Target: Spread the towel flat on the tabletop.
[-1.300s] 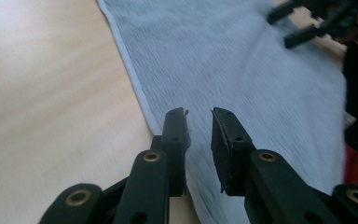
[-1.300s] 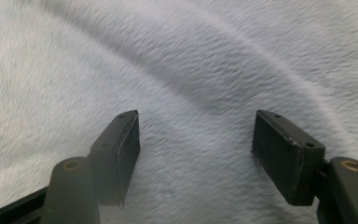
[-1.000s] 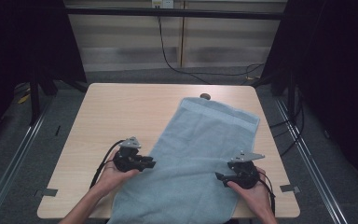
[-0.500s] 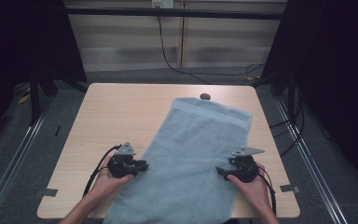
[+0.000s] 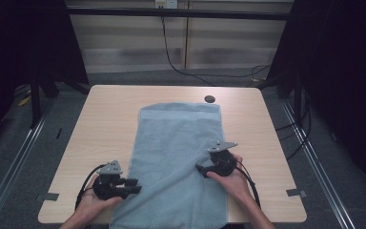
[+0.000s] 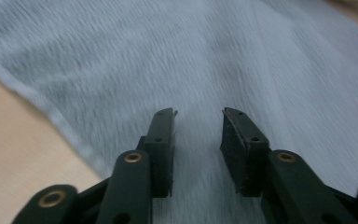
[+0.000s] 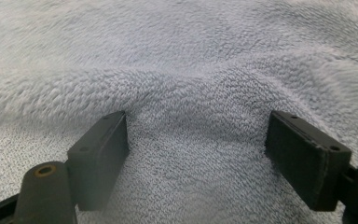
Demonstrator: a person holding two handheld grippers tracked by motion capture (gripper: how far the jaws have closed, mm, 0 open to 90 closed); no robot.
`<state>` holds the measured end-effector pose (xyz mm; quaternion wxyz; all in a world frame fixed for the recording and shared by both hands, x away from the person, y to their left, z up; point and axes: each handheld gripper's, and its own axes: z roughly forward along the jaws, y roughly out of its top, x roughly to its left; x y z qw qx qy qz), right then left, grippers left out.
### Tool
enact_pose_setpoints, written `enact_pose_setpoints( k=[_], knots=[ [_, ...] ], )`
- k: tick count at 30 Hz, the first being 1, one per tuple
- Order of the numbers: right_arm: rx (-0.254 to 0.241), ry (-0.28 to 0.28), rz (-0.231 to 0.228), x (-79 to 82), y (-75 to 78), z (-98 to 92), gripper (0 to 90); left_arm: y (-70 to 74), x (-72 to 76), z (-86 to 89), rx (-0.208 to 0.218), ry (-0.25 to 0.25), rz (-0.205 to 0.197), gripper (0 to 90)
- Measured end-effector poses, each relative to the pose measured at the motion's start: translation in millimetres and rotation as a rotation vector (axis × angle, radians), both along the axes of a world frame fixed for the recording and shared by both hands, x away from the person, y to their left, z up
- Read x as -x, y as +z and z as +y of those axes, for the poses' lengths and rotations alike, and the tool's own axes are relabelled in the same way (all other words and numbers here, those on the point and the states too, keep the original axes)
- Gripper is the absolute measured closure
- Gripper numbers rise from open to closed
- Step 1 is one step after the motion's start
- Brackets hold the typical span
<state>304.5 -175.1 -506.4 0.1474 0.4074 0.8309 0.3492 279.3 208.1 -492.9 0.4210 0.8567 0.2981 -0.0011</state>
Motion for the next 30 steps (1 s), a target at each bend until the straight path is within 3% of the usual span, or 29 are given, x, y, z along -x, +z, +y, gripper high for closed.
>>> enact_pose_setpoints(
  k=[2,3,5,7,9,10,11,12,14,16,19,23,30],
  knots=[
    [-0.011,0.011,-0.010,2.3,-1.4,3.0,20.5,3.9,-19.2,-2.1,0.013,0.063,-0.022,60.3],
    [-0.011,0.011,-0.010,2.3,-1.4,3.0,20.5,3.9,-19.2,-2.1,0.013,0.063,-0.022,60.0],
    [-0.015,0.045,-0.018,5.9,-2.4,10.9,17.9,6.2,-42.4,-6.4,-0.006,0.117,-0.067,60.2],
    [-0.013,0.044,-0.013,7.2,-2.1,12.7,17.9,5.0,-62.3,-8.2,0.026,0.154,-0.050,60.2],
    [-0.018,0.058,-0.020,9.7,-2.8,15.9,17.9,2.2,-74.3,-10.4,0.005,0.182,-0.069,60.2],
    [-0.018,0.064,-0.014,12.2,-2.3,17.3,17.9,-5.8,-82.1,-9.4,0.012,0.209,-0.066,60.7],
    [-0.015,0.071,-0.015,12.9,-2.0,17.4,18.0,-5.8,-82.1,-9.4,0.012,0.209,-0.066,60.6],
    [-0.015,0.071,-0.015,12.9,-2.0,17.4,18.0,-10.4,-83.1,-10.3,-0.021,0.202,-0.054,60.6],
    [0.008,0.094,0.012,17.5,1.1,16.8,18.0,-12.0,-76.4,-7.8,-0.060,0.157,-0.086,60.8],
    [0.014,0.099,0.028,20.9,3.0,12.4,18.6,-11.5,-73.6,-6.0,-0.062,0.154,-0.083,61.0],
    [0.001,0.091,0.016,26.6,1.9,6.3,18.8,-13.3,-62.0,-0.6,-0.046,0.144,-0.094,61.0],
    [0.000,0.099,0.012,46.9,2.1,2.2,18.7,-12.4,-45.1,-0.7,-0.052,0.116,-0.098,60.8],
    [-0.006,0.119,0.000,62.7,1.5,-1.8,18.6,-11.6,-27.0,3.6,-0.020,0.079,-0.050,60.5]
  ],
)
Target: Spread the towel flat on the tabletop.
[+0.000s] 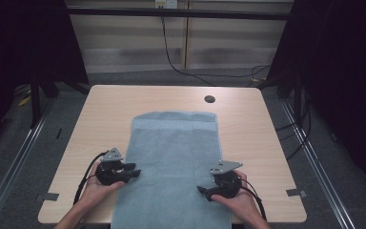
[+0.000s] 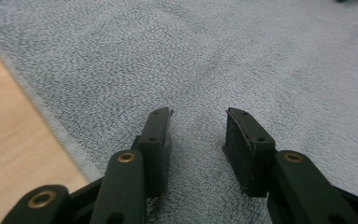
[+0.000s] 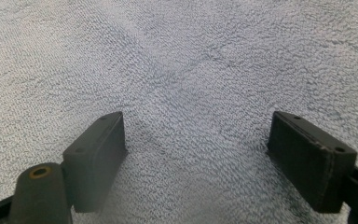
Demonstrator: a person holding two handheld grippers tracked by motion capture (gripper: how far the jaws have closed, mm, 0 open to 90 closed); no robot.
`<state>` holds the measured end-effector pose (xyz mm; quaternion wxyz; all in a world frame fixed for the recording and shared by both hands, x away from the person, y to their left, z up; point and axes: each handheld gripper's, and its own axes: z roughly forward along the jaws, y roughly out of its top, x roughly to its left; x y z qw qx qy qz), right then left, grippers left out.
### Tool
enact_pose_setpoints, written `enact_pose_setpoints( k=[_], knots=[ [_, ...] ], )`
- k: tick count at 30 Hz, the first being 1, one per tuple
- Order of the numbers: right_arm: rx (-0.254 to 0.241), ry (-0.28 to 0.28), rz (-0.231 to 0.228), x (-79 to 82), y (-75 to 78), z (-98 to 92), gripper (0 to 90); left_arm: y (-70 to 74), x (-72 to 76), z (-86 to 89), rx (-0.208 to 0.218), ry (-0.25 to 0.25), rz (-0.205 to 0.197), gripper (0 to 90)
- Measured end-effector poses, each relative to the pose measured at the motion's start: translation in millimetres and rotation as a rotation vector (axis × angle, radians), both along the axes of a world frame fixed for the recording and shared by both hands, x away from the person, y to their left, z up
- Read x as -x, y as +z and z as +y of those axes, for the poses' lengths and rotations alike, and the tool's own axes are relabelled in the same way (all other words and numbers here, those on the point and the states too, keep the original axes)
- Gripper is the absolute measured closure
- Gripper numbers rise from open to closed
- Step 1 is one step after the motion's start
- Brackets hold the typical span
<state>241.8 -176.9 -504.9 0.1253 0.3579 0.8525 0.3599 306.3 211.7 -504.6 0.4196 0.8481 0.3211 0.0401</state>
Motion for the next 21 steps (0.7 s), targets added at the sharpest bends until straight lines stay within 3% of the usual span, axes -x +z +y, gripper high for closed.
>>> enact_pose_setpoints(
  k=[4,10,11,12,13,14,16,19,20,21],
  knots=[
    [-0.013,-0.009,0.002,4.4,-0.2,-1.4,18.6,0.7,10.2,-2.2,-0.011,0.002,-0.009,60.5],
    [-0.061,-0.007,0.058,22.4,3.6,-5.8,20.3,2.3,29.1,-4.7,-0.017,-0.021,-0.003,58.3],
    [-0.073,-0.007,0.076,23.3,4.9,-7.3,23.5,3.7,31.0,-5.7,-0.029,-0.031,0.002,58.0],
    [-0.130,-0.007,0.078,20.4,9.0,-11.6,27.2,4.0,31.2,-6.5,-0.030,-0.031,0.001,57.9],
    [-0.130,-0.007,0.078,20.4,9.0,-11.6,27.2,5.2,29.5,-6.7,-0.040,-0.038,0.008,57.9],
    [-0.179,-0.052,0.046,9.9,16.1,-16.1,27.9,7.2,25.0,-8.2,-0.043,-0.054,0.010,61.1],
    [-0.181,-0.062,0.037,4.9,17.8,-17.0,30.9,9.9,15.3,-11.2,-0.035,-0.049,-0.011,61.6],
    [-0.150,-0.085,0.032,-20.4,16.0,-16.3,36.7,12.2,-11.2,-16.4,-0.036,0.007,-0.020,62.3],
    [-0.109,-0.106,0.017,-38.6,10.5,-13.4,42.2,12.5,-24.9,-15.5,-0.020,0.042,-0.016,62.6],
    [-0.101,-0.113,0.017,-43.8,8.7,-12.3,41.9,12.5,-24.9,-15.5,-0.020,0.042,-0.016,62.7]
  ],
)
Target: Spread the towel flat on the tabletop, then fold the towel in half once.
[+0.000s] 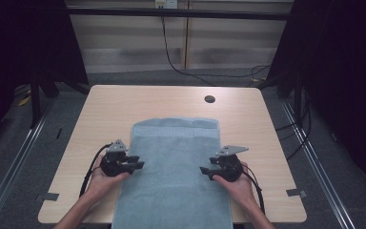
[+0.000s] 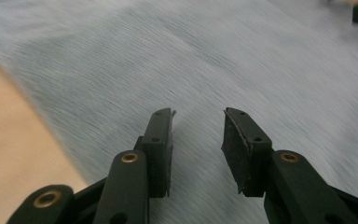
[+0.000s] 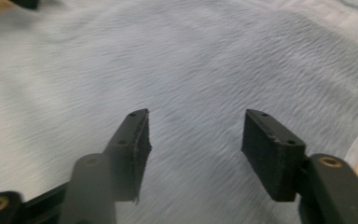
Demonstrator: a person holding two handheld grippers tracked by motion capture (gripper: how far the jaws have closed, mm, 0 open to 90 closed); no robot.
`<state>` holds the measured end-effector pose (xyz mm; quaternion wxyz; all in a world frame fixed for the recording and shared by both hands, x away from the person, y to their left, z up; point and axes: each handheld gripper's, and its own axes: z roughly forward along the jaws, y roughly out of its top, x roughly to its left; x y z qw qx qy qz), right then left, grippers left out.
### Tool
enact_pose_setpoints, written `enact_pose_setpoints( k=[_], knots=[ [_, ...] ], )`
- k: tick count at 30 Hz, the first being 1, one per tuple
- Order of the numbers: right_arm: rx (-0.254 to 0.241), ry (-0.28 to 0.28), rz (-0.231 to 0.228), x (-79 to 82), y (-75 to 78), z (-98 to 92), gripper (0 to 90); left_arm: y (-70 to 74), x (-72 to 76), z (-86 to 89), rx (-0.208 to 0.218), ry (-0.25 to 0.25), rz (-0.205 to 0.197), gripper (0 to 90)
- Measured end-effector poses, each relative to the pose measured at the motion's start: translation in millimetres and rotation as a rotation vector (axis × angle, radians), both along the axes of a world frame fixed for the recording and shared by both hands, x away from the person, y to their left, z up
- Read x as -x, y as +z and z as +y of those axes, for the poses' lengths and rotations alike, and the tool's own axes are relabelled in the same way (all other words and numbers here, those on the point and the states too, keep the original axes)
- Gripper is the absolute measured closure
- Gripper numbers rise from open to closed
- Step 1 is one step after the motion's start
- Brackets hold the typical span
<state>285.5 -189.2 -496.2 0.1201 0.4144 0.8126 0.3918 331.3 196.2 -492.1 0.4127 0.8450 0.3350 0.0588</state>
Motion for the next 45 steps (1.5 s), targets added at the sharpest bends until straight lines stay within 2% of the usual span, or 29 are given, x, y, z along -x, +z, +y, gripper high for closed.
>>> enact_pose_setpoints(
  k=[1,2,3,4,5,6,7,9,11,13,15,18,22,28,31,37,40,43,44,45],
  knots=[
    [-0.007,-0.009,0.014,-7.0,-3.4,1.8,42.0,-1.1,-7.5,1.5,0.008,0.030,-0.014,62.7],
    [-0.008,-0.010,0.020,-10.0,-5.5,2.7,42.1,-6.6,-14.2,4.9,0.012,0.069,0.014,63.0],
    [-0.008,-0.010,0.020,-10.0,-5.5,2.7,42.1,-6.6,-14.2,4.9,0.012,0.069,0.014,63.3],
    [-0.010,-0.014,0.026,-12.1,-7.9,3.7,41.4,-10.9,-14.3,6.8,-0.010,0.053,0.017,63.3],
    [-0.011,-0.013,0.021,-11.1,-8.7,4.4,40.8,-11.5,-11.9,8.1,-0.008,0.038,0.006,63.4],
    [0.009,0.001,0.019,-7.1,-7.9,5.8,40.4,-11.1,-10.1,9.4,-0.011,0.035,0.008,63.4],
    [0.009,0.001,0.019,-7.1,-7.9,5.8,40.4,-11.1,-7.1,11.2,-0.009,0.029,0.010,63.4],
    [0.013,0.025,0.010,1.9,-8.6,6.0,39.7,-12.6,0.3,13.4,-0.001,0.019,-0.005,63.2],
    [0.008,0.040,0.016,6.6,-8.1,6.3,39.4,-12.3,6.3,15.6,0.004,0.001,0.005,62.6],
    [-0.002,0.044,0.019,8.8,-8.3,5.7,39.4,-12.0,12.0,16.9,0.010,-0.003,0.013,62.3],
    [-0.050,0.047,0.035,13.8,-9.7,0.1,39.4,-11.7,18.8,17.2,0.007,-0.014,0.014,61.6],
    [-0.063,0.054,0.048,17.5,-9.4,-1.9,39.8,-10.5,26.1,17.6,0.003,-0.025,0.021,60.4],
    [-0.042,0.050,0.050,30.7,-7.4,-1.2,39.8,-10.0,32.6,16.0,0.001,-0.038,0.023,58.3],
    [-0.030,0.052,0.069,41.3,-4.9,1.0,39.4,-6.5,39.2,12.1,-0.015,-0.050,0.049,56.3],
    [-0.027,0.053,0.072,42.4,-3.7,1.2,37.1,-4.7,41.0,9.2,-0.029,-0.061,0.040,54.0],
    [-0.077,0.027,0.027,31.7,7.9,-4.3,34.3,1.1,31.4,11.8,0.021,-0.018,0.033,47.9],
    [-0.082,0.002,-0.001,22.6,15.2,-9.6,32.8,0.2,26.4,15.3,0.035,0.001,0.043,44.4],
    [-0.085,-0.022,-0.006,6.0,18.9,-18.7,32.0,-0.6,23.5,20.2,0.032,0.011,0.044,42.2],
    [-0.085,-0.022,-0.006,6.0,18.9,-18.7,32.0,-0.6,23.5,20.2,0.032,0.011,0.044,41.5],
    [-0.061,-0.030,-0.010,-2.2,18.8,-20.4,32.1,-0.3,23.5,20.8,0.035,0.019,0.044,40.7]
  ],
)
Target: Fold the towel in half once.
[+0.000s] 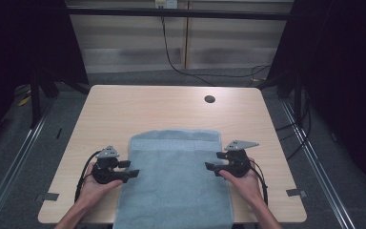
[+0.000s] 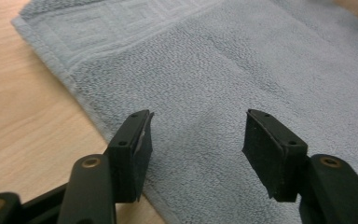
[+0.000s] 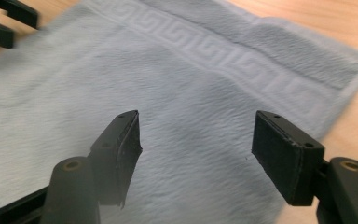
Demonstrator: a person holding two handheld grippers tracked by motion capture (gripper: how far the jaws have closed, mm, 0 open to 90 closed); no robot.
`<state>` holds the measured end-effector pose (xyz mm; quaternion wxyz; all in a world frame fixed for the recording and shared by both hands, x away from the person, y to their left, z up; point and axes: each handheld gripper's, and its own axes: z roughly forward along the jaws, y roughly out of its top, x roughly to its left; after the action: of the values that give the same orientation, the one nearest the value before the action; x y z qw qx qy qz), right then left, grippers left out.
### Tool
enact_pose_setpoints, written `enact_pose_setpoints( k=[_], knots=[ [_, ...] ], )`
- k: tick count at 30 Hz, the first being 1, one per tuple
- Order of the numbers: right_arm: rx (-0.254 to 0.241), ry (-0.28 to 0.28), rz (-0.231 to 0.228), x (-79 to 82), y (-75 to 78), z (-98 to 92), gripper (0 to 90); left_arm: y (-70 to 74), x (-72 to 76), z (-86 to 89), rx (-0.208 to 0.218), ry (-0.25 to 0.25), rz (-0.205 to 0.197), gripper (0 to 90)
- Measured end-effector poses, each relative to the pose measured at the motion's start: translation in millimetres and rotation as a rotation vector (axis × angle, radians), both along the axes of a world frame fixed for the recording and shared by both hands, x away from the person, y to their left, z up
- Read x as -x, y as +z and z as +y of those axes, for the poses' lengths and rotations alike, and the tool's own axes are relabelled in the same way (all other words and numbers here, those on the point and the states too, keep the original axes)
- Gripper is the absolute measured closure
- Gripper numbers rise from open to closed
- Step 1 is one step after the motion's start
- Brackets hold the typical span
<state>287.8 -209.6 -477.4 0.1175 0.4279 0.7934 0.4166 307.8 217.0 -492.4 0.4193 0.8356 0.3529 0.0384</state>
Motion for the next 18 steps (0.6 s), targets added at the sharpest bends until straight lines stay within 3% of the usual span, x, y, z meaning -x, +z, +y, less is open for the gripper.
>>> enact_pose_setpoints(
  k=[3,4,9,10,12,13,15,16,18],
  knots=[
    [-0.002,-0.010,-0.007,-10.3,-0.5,-3.8,32.7,1.7,-2.2,2.0,-0.007,0.007,-0.010,39.8],
    [0.008,-0.014,0.007,-22.0,-1.3,-7.4,33.2,2.7,-3.1,2.7,-0.006,0.010,-0.014,39.4],
    [0.018,-0.023,0.019,-36.8,-2.0,-12.5,34.4,8.9,-12.3,5.6,0.005,0.029,-0.041,41.0],
    [0.014,-0.030,0.001,-42.0,-1.6,-13.9,35.4,10.1,-14.2,6.1,0.012,0.034,-0.044,43.0],
    [0.015,-0.034,0.006,-46.1,-1.6,-14.3,35.1,12.3,-21.2,6.4,0.027,0.044,-0.045,43.7],
    [0.034,-0.047,0.003,-57.9,-3.0,-15.3,35.1,13.4,-25.5,5.6,0.024,0.051,-0.051,44.7],
    [0.032,-0.049,0.009,-64.4,-4.3,-16.2,34.5,12.1,-31.3,5.6,0.049,0.066,-0.049,45.1],
    [0.035,-0.060,0.012,-77.0,-8.1,-16.5,33.7,10.8,-36.4,4.4,0.024,0.069,-0.043,45.1],
    [0.039,-0.066,0.019,-81.3,-9.6,-16.3,32.9,10.8,-39.4,4.0,0.018,0.070,-0.047,45.0]
  ],
)
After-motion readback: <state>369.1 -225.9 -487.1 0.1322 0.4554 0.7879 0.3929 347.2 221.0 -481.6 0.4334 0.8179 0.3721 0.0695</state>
